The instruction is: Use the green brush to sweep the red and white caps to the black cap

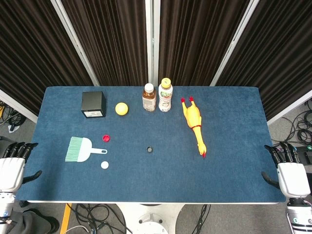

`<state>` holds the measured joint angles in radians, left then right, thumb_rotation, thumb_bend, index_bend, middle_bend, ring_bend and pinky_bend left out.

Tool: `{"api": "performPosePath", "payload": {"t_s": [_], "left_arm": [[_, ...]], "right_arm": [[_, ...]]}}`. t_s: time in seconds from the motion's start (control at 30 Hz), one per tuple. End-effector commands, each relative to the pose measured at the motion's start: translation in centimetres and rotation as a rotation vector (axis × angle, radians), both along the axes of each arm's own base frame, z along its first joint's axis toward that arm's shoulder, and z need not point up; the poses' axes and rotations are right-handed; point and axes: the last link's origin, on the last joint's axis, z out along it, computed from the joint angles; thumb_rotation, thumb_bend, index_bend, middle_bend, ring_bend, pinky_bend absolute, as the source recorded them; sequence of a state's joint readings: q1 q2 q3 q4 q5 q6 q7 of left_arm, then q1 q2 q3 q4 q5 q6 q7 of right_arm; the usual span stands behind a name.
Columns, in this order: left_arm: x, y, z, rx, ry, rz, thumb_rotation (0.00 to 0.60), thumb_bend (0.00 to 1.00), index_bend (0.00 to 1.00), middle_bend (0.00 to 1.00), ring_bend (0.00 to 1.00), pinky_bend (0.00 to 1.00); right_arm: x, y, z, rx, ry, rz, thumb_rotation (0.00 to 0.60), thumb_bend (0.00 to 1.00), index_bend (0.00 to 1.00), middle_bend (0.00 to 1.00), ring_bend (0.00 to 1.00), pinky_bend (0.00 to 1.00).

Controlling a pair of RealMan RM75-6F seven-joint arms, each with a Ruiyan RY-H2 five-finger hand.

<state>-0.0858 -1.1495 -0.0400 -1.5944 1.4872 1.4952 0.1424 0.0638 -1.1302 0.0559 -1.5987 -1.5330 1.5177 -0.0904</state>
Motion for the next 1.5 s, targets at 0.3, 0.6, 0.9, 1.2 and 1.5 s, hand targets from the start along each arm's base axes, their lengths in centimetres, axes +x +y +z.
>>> {"api": "performPosePath", "payload": {"t_s": [0.3, 0.6, 0.9, 1.2, 1.5], "left_arm": [[0.0, 0.2, 0.0, -0.013, 0.004, 0.002, 0.600, 0.05, 0.18, 0.22, 0.15, 0.14], [2.0, 4.9, 0.5, -0.058, -0.019, -0.087, 0.600, 0.15, 0.24, 0.24, 0.15, 0.14], [5.8, 11.1, -3.6, -0.206, -0.026, -0.150, 0.600, 0.16, 0.29, 0.34, 0.21, 0.14], [7.8, 13.6, -9.8, -0.319, -0.001, -0.120, 0.600, 0.17, 0.30, 0.37, 0.24, 0.15], [7.2, 13.7, -13.8, -0.361, 0.038, -0.038, 0.600, 0.16, 0.34, 0.43, 0.29, 0.16]], "right_arm": [[0.1, 0.1, 0.1, -0.004, 0.000, 0.010, 0.600, 0.11, 0.15, 0.22, 0.04, 0.04], [1.1, -0.9, 1.8, -0.056, 0.033, 0.065, 0.600, 0.11, 0.15, 0.22, 0.04, 0.04], [2.0, -1.7, 3.3, -0.088, 0.075, 0.105, 0.600, 0.11, 0.15, 0.22, 0.04, 0.04], [1.5, -1.7, 3.4, -0.079, 0.068, 0.078, 0.600, 0.11, 0.15, 0.22, 0.04, 0.04], [1.1, -1.8, 3.4, -0.076, 0.065, 0.064, 0.600, 0.11, 0.15, 0.22, 0.04, 0.04]]}}
